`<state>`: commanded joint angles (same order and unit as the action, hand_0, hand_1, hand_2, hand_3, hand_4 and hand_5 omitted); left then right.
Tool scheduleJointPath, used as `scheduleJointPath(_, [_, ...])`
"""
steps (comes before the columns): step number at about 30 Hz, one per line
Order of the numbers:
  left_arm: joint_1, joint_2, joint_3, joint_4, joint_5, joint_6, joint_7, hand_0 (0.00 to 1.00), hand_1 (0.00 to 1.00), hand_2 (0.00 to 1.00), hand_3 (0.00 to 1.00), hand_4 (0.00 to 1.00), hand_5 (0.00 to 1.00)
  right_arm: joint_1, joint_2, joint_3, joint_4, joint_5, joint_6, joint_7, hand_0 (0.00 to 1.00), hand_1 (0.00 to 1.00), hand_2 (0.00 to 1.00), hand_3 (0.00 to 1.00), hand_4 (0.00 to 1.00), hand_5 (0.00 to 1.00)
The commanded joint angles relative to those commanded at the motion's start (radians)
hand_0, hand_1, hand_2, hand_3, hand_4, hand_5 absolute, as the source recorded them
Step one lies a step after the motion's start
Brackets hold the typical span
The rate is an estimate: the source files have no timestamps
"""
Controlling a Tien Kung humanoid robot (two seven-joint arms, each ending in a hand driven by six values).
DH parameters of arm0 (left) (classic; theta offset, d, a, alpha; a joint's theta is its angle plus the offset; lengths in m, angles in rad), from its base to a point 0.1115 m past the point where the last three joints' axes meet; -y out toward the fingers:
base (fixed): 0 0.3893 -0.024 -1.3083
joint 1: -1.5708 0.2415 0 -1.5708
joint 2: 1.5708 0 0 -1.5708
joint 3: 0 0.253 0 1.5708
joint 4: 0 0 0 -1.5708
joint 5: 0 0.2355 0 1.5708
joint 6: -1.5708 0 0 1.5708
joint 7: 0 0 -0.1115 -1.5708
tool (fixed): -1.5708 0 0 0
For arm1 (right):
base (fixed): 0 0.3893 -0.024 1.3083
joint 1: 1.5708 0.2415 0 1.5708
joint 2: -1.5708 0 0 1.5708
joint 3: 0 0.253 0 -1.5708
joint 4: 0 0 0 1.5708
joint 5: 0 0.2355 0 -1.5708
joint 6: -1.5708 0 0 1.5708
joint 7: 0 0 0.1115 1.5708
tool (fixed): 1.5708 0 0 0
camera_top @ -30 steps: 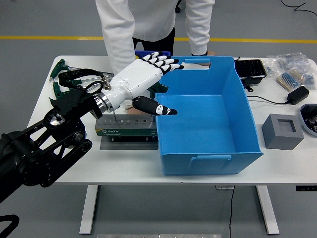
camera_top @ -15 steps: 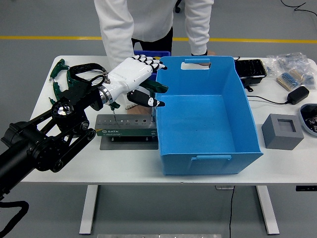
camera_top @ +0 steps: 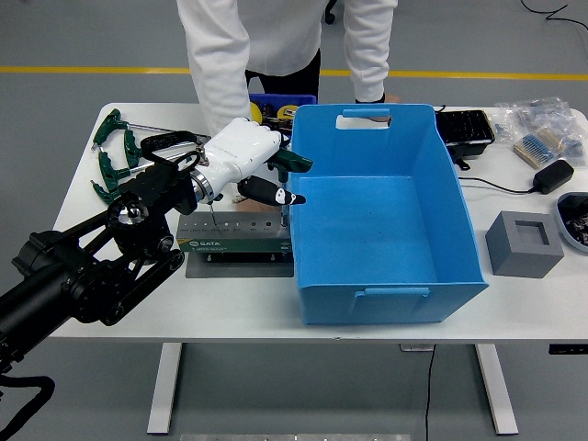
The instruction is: Lift tool from toolbox,place it in box,lift tool from toolbox,place it in box
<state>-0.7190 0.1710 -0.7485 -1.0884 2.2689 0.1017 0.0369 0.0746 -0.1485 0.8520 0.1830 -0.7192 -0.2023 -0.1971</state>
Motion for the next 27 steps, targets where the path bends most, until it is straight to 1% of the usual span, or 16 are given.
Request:
scheduleJointPath(4, [-0.003, -0.003, 0.012, 0.012, 0.0, 0.016, 0.023, 0.42, 0.32, 0.311, 0.394, 0.998, 0.749, -0.001, 0.0, -0.002, 0.0, 0.004, 0.0, 0.001, 0.702, 0.656, 0.742, 0.669, 0.88, 0.833])
scheduleJointPath(5, [-0.003, -0.003, 0.014, 0.014, 0.0, 0.017, 0.026, 0.349, 0.236, 0.244, 0.32, 0.998, 0.767, -0.001, 0.001, -0.003, 0.0, 0.004, 0.0, 0.001, 0.702, 0.656, 0.742, 0.666, 0.88, 0.833])
scheduleJointPath(10, [-0.003, -0.004, 0.016, 0.021, 0.0, 0.025, 0.035, 0.349, 0.236, 0.244, 0.32, 0.998, 0.767, -0.004, 0.001, -0.002, 0.0, 0.001, 0.0, 0.0, 0.702, 0.656, 0.742, 0.666, 0.88, 0.833])
scheduleJointPath(11, [-0.004, -0.004, 0.017, 0.024, 0.0, 0.027, 0.036, 0.301, 0.171, 0.193, 0.256, 0.998, 0.772, -0.005, 0.001, -0.002, 0.0, 0.001, 0.001, 0.0, 0.702, 0.655, 0.742, 0.667, 0.88, 0.832])
scheduleJointPath(16, [-0.007, -0.006, 0.024, 0.039, 0.0, 0.031, 0.038, 0.301, 0.171, 0.193, 0.256, 0.998, 0.772, -0.008, 0.001, 0.0, 0.0, -0.002, 0.001, 0.0, 0.702, 0.655, 0.742, 0.667, 0.88, 0.832])
scheduleJointPath(17, [-0.008, -0.007, 0.025, 0.041, 0.0, 0.03, 0.039, 0.272, 0.118, 0.153, 0.205, 0.998, 0.772, -0.008, 0.001, 0.0, 0.0, -0.002, 0.001, -0.001, 0.703, 0.656, 0.742, 0.666, 0.88, 0.831])
scheduleJointPath(22, [-0.012, -0.008, 0.03, 0.051, 0.0, 0.032, 0.042, 0.272, 0.118, 0.153, 0.205, 0.998, 0.772, -0.009, 0.001, -0.001, 0.0, -0.001, 0.0, 0.0, 0.703, 0.656, 0.742, 0.666, 0.88, 0.831])
scheduleJointPath(23, [-0.012, -0.009, 0.031, 0.052, 0.0, 0.032, 0.043, 0.23, 0.073, 0.115, 0.16, 0.998, 0.782, -0.009, 0.001, -0.002, 0.0, 0.0, 0.0, 0.0, 0.702, 0.655, 0.742, 0.666, 0.88, 0.83])
scheduleJointPath(27, [-0.013, -0.01, 0.035, 0.052, 0.0, 0.037, 0.05, 0.23, 0.073, 0.115, 0.16, 0.998, 0.782, -0.008, 0.001, -0.005, 0.0, 0.006, 0.0, 0.001, 0.702, 0.655, 0.742, 0.666, 0.88, 0.83])
